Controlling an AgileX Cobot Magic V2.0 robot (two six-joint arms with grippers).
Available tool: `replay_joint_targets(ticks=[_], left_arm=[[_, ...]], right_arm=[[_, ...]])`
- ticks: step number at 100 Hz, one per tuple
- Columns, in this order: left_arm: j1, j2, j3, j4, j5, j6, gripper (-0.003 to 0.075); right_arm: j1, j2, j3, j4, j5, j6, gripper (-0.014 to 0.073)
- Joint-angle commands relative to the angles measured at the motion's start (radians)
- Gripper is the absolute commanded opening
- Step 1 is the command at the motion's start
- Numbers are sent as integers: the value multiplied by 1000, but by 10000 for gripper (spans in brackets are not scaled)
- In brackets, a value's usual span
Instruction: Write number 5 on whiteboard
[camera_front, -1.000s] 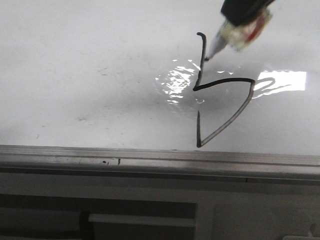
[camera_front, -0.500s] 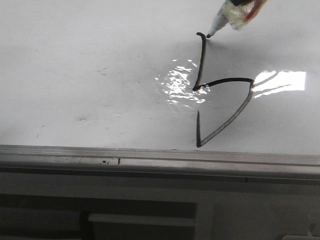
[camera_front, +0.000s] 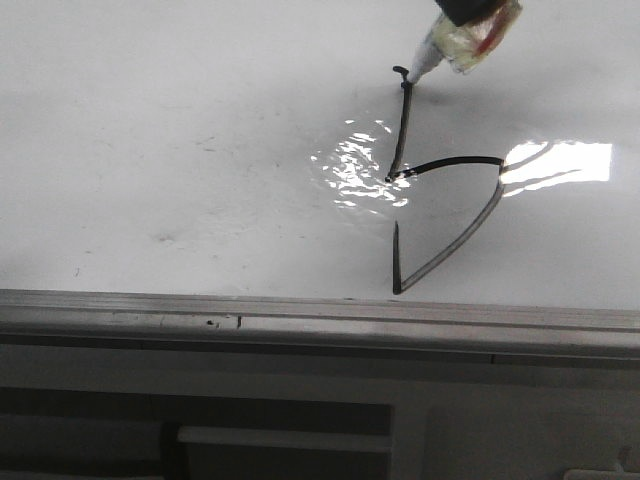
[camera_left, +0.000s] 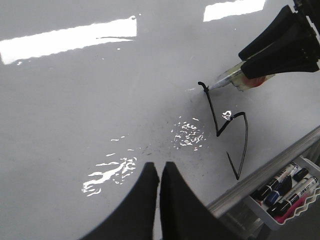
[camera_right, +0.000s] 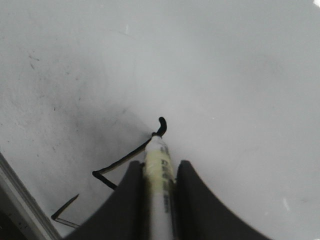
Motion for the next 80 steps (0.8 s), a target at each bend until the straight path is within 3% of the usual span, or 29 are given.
replay_joint_targets(ticks=[1,29,80], left_arm=[[2,0,-26,-23,-54,-11,-20],[2,0,-26,-23,-54,-11,-20],[2,0,-26,-23,-47,-11,-20]], right_arm=[[-24,5,-21,-57,17,0,-63],[-29,5,-20,-54,67,8,-63],[-152,-51,-3,-63,141,49,-63]])
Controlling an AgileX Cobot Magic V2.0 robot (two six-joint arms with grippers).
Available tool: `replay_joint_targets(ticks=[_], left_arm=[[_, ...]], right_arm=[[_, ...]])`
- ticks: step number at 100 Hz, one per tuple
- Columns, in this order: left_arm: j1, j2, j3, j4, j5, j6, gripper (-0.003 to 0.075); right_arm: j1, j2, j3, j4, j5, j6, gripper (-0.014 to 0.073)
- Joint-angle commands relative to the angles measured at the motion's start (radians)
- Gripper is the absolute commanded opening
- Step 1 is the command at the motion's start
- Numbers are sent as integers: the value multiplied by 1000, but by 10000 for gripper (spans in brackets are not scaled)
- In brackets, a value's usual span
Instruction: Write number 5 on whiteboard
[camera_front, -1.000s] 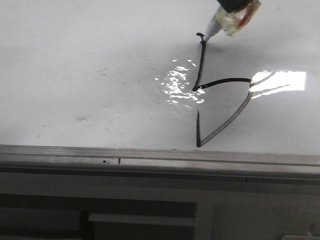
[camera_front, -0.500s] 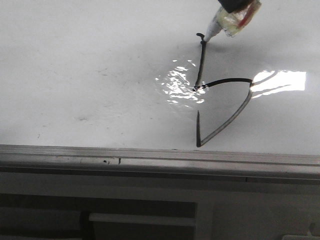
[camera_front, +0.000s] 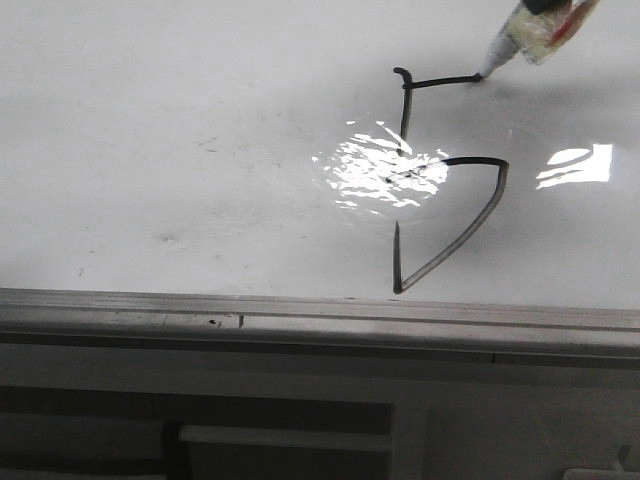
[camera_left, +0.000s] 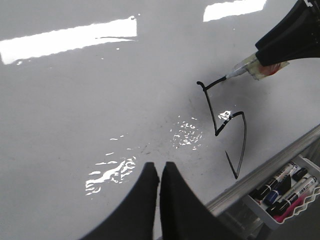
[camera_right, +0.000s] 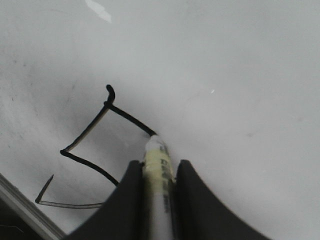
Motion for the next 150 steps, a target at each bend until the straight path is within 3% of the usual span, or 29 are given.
replay_joint_targets(ticks=[1,24,41,48,63,70,81,94,111,150], left_arm=[[2,0,-26,-23,-47,-11,-20],[2,0,-26,-23,-47,-11,-20],[2,0,-26,-23,-45,-11,4],[2,4,-43,-23,-16,3,97],[-1,44,-120,-25,86,104,412],[-10,80,-168,-25,145,197,477],[-45,152,-240,-30,267,323,463],[-104,236,-287,-30,354,360,443],[-195,334,-299,-30,307,376,439],[-318,455,-299,-32,213,376,438]], right_arm=[[-31,0,-3,-133,52,5,-63],[-15,-24,-13,-128,-23,5,-63],[141,-130,-45,-124,-92,-10,-63],[216,-159,-45,-126,-111,-10,-63],[327,-147,-38,-128,-73,-29,-65],[362,-123,-17,-124,-75,-73,-67],[401,-84,21,-103,-114,-98,-67],[411,-59,41,-9,-166,-167,-71],[413,-51,42,142,-197,-300,-71],[413,-51,83,319,-190,-405,-71]])
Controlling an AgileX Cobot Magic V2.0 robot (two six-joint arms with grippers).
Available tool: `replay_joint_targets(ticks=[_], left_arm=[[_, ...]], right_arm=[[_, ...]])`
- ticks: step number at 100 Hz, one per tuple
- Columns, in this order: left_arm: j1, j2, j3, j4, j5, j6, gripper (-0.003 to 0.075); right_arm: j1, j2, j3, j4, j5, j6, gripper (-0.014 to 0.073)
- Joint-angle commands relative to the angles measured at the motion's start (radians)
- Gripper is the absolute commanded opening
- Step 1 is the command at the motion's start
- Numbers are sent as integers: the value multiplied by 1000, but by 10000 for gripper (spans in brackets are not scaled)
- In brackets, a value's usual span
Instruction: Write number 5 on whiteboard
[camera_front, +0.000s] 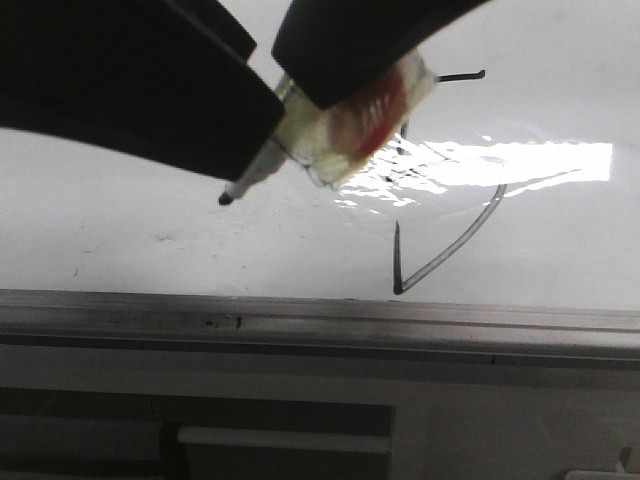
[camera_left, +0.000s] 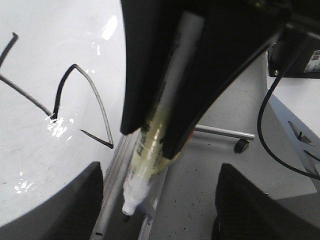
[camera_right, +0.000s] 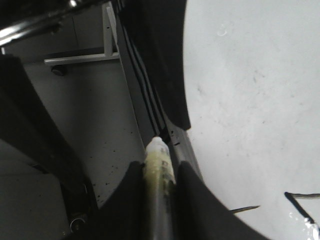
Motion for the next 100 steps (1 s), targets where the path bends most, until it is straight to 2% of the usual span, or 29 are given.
replay_joint_targets(ticks=[1,29,36,43,62,65,89,94,100], left_arm=[[-22,7,-37,-40,-57,2,438],[-21,83,-37,-56,-91,2,438],[-21,98,-37,-66,-91,2,409],[-21,109,-37,-79,-91,2,330],[-21,110,-37,-89,-91,2,11],[-21,110,-37,-89,-91,2,-20],[-21,110,-37,-90,-93,2,-20],[-21,110,-37,-92,-93,2,-20],[-21,110,-37,-102,-93,2,-20]], right_arm=[[-1,-14,-14,30,-61,-37,-71],[-1,-14,-10,45,-73,-39,-71],[-1,-14,-10,45,-73,-39,-71],[-1,-14,-10,47,-73,-39,-71],[-1,-14,-10,48,-67,-39,-71],[-1,-14,-10,48,-65,-39,-71],[-1,-14,-10,50,-35,-39,-66],[-1,-14,-10,48,-37,-39,-34],[-1,-14,-10,37,-39,-39,65]])
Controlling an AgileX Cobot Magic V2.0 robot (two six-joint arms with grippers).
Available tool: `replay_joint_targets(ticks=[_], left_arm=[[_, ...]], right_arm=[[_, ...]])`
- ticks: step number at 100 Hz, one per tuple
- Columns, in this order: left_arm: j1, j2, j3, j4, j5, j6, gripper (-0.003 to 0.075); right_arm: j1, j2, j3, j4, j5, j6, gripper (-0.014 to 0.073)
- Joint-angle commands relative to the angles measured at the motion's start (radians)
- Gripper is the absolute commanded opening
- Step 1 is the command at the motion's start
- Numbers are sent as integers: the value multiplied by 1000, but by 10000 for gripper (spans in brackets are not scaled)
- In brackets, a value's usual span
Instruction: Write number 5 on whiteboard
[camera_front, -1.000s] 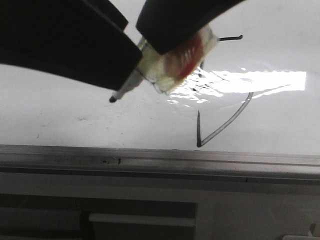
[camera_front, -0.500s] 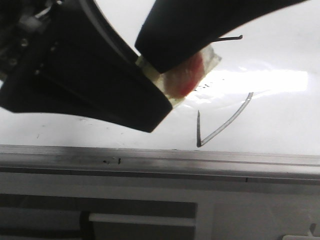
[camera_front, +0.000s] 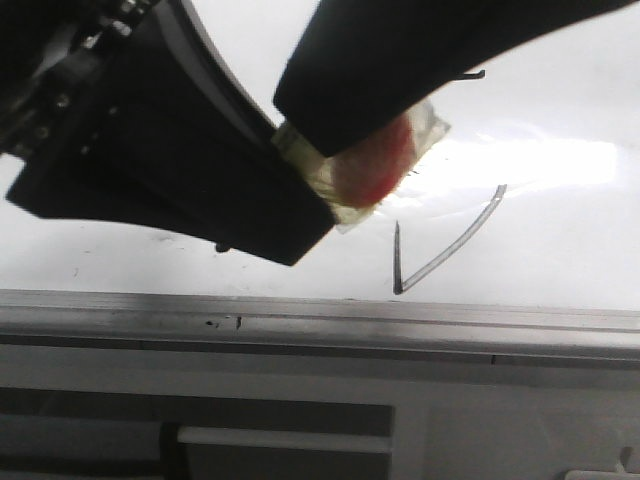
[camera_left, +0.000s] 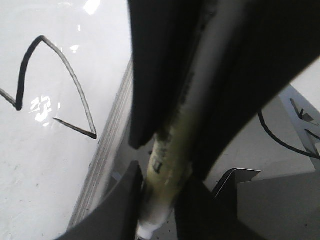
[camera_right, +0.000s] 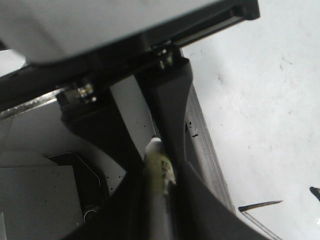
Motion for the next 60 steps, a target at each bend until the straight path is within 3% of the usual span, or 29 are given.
replay_joint_targets(ticks=[1,15,20,26,38,45,52,60], left_arm=[[-2,-18,-33,-81,-59,-46,-20],[-2,-18,-33,-100,-80,-56,-20],[-2,-18,-27,-119,-106,-59,-20],[-2,-18,-19,-148,-154,-75,-20],[-2,-18,10,-190,-318,-190,-20],[-2,-18,34,-212,-422,-268,-20],[-2,-16,61,-242,-504,-298,-20],[-2,4,81,-304,-575,-298,-20]], right_arm=[[-1,-14,-25,-16,-48,-10,80],[-3,-39,-36,-47,-44,-10,456],[-3,-60,-48,-63,-24,-10,533],[-3,-95,-59,-84,-9,-8,547],[-5,-195,-66,-159,-7,24,475],[-5,-256,-66,-218,2,94,369],[-5,-319,-66,-254,33,135,206],[-5,-382,-66,-260,83,135,-39]])
